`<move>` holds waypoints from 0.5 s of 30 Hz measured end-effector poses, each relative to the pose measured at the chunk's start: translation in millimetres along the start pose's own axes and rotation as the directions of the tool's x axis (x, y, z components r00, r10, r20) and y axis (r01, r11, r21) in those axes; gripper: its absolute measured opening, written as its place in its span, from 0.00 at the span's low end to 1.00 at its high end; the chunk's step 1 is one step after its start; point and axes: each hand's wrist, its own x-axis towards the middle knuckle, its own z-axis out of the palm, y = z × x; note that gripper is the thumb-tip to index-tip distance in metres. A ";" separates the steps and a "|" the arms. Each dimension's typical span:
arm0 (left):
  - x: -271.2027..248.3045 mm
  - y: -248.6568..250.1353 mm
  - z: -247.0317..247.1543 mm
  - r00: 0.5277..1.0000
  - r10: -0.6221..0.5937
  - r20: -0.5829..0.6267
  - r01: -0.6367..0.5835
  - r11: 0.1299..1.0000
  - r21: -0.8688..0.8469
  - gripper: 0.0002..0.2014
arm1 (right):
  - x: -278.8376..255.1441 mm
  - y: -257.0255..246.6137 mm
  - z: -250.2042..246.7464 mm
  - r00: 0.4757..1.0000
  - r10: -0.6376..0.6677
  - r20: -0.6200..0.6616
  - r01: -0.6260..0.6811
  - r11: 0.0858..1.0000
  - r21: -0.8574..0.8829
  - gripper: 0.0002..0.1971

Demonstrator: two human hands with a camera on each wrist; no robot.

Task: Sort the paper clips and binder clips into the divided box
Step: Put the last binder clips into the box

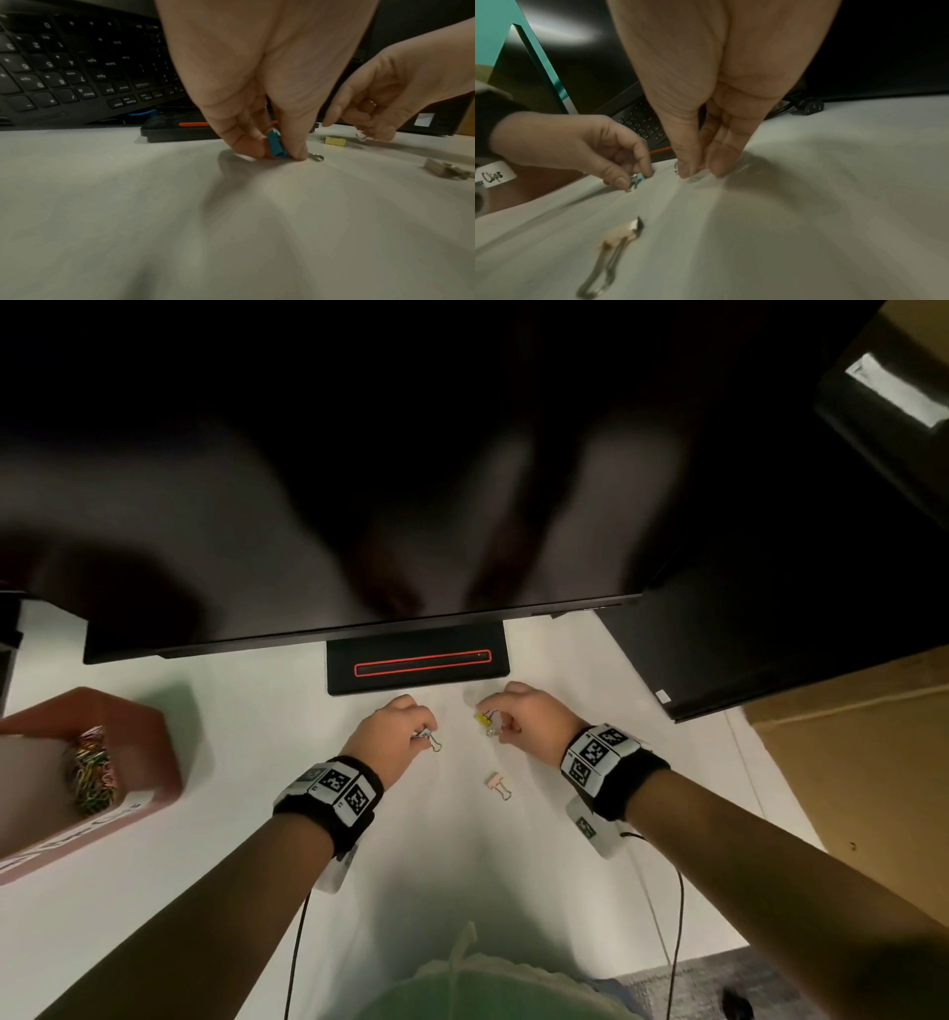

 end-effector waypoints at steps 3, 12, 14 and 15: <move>-2.4 -2.5 -0.3 0.999 -0.034 -0.015 0.034 0.999 -0.029 0.06 | 9.8 -3.2 1.2 1.000 0.021 0.021 -0.020 0.999 -0.042 0.21; -22.9 -10.2 3.7 0.995 -0.093 -0.038 0.089 0.991 -0.098 0.09 | -2.7 4.3 4.1 0.999 0.004 0.035 -0.001 0.998 -0.067 0.08; -28.7 -11.7 6.2 0.993 -0.107 -0.053 0.098 0.983 -0.153 0.09 | -13.1 9.4 5.2 0.999 0.005 0.036 -0.002 0.998 -0.064 0.08; -32.0 -12.4 7.9 0.992 -0.109 -0.060 0.097 0.979 -0.177 0.09 | -18.6 11.4 6.1 0.999 0.000 0.043 0.003 0.998 -0.069 0.08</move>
